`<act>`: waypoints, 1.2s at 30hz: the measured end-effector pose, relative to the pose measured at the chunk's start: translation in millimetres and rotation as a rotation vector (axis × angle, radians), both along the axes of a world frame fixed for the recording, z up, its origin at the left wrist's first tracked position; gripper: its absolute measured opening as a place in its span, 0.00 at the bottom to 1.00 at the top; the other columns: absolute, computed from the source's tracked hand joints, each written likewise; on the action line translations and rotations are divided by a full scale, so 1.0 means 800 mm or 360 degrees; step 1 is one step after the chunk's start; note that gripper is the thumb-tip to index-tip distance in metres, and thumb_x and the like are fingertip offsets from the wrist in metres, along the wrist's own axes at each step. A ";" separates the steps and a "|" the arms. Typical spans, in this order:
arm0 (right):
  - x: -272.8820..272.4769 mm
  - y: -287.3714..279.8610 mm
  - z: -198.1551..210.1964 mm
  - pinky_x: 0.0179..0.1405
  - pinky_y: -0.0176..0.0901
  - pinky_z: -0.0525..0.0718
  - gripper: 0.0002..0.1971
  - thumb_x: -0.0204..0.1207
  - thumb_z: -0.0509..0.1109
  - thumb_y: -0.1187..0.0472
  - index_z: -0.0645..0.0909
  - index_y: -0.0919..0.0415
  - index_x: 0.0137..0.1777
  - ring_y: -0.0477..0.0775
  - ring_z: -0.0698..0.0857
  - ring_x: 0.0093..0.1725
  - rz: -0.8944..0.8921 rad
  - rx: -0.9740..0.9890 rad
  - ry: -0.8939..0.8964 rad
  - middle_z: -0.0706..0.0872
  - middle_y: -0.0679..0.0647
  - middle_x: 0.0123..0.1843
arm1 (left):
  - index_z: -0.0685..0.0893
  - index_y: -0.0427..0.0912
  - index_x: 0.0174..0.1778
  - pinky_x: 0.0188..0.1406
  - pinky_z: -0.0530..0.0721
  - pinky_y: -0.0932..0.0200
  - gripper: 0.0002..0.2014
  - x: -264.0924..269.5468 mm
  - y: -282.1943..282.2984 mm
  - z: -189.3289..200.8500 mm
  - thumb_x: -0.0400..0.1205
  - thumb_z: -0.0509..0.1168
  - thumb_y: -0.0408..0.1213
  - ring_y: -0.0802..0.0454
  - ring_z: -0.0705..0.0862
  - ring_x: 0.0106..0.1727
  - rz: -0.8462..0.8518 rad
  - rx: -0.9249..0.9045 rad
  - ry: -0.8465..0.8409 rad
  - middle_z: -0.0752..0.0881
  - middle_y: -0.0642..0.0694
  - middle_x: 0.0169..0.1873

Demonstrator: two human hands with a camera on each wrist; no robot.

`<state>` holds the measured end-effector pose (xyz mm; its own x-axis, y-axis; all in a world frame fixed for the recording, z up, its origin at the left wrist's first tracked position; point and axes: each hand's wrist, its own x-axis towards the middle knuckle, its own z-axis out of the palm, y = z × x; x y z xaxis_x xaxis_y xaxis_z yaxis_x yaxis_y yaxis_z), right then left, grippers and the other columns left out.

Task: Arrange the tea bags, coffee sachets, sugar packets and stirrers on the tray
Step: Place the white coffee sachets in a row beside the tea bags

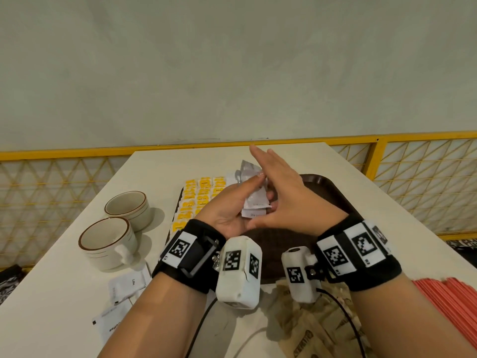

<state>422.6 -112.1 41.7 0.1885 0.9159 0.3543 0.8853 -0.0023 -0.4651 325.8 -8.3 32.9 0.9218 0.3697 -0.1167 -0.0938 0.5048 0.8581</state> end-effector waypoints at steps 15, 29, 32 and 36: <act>0.010 0.001 -0.010 0.71 0.53 0.73 0.41 0.67 0.80 0.58 0.64 0.50 0.78 0.44 0.74 0.70 0.0044 -0.0048 0.0120 0.73 0.47 0.71 | 0.85 0.43 0.51 0.49 0.86 0.47 0.13 0.000 -0.006 -0.013 0.70 0.70 0.36 0.43 0.86 0.50 -0.0114 -0.0004 0.0153 0.86 0.39 0.49; 0.026 -0.007 -0.011 0.77 0.54 0.68 0.52 0.55 0.86 0.47 0.61 0.40 0.79 0.43 0.69 0.75 0.0021 -0.0145 0.0187 0.71 0.39 0.74 | 0.83 0.38 0.45 0.37 0.87 0.57 0.13 0.002 0.002 -0.018 0.73 0.67 0.16 0.53 0.85 0.36 -0.0109 0.0417 0.0004 0.85 0.44 0.34; 0.038 -0.022 0.003 0.74 0.43 0.73 0.37 0.61 0.84 0.55 0.73 0.43 0.71 0.36 0.74 0.70 0.0031 0.0097 0.0369 0.77 0.37 0.68 | 0.81 0.37 0.50 0.43 0.89 0.56 0.15 -0.001 0.009 -0.016 0.74 0.67 0.15 0.54 0.84 0.37 -0.0034 0.0616 0.0029 0.82 0.45 0.35; 0.034 -0.024 0.009 0.65 0.35 0.79 0.18 0.67 0.80 0.65 0.84 0.52 0.57 0.42 0.84 0.59 0.0147 0.0237 0.0400 0.86 0.46 0.57 | 0.82 0.38 0.48 0.50 0.87 0.52 0.14 -0.003 0.010 -0.014 0.71 0.73 0.20 0.52 0.85 0.42 -0.0104 0.0788 0.0023 0.83 0.46 0.37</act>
<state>450.2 -131.3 48.6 0.2059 0.8746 0.4389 0.7355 0.1576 -0.6589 323.5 -0.6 21.9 0.9446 0.3252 0.0453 -0.0620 0.0412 0.9972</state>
